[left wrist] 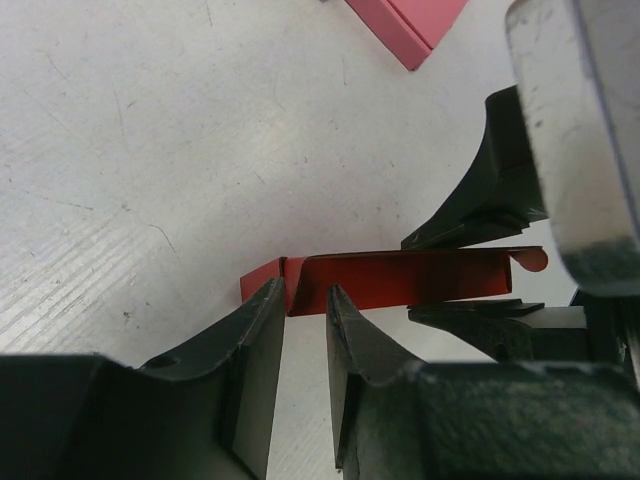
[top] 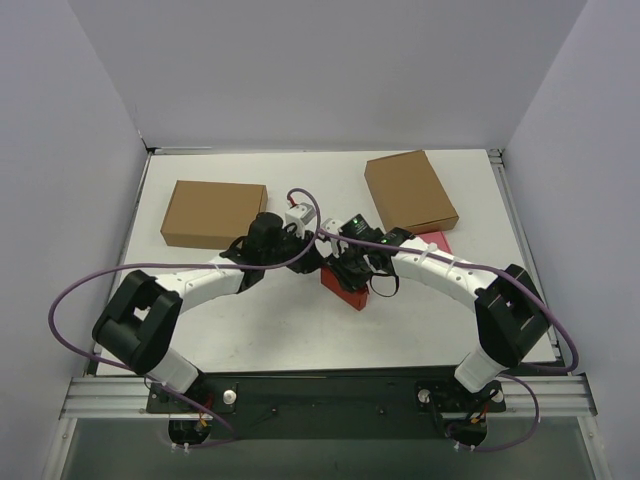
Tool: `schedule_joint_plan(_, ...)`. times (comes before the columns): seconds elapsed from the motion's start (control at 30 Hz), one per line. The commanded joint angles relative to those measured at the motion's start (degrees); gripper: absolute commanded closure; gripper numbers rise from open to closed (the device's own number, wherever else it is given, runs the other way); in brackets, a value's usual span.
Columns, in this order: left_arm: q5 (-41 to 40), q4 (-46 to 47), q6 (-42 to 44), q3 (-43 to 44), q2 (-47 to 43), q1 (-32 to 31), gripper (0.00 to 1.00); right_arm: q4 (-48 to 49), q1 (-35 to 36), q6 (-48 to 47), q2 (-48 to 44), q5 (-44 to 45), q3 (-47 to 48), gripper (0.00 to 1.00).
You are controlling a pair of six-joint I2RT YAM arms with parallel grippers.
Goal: Fold the paper box
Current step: Close the paper box at the center of the board.
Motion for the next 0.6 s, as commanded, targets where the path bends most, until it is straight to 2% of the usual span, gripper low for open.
schedule_joint_plan(0.0,-1.45,0.83,1.98,1.86,0.59,-0.74,0.66,-0.97,-0.47,0.33,-0.05,-0.63,1.77,0.67)
schedule_joint_plan(0.33,-2.86,1.88,2.33,2.56,1.64,-1.36,0.66,-0.97,-0.56,0.41,0.03,-1.15,1.68,0.67)
schedule_joint_plan(0.57,-2.59,2.76,2.77,3.7,2.88,-1.97,0.7,-1.05,-0.56,0.33,0.04,-1.51,1.68,0.67)
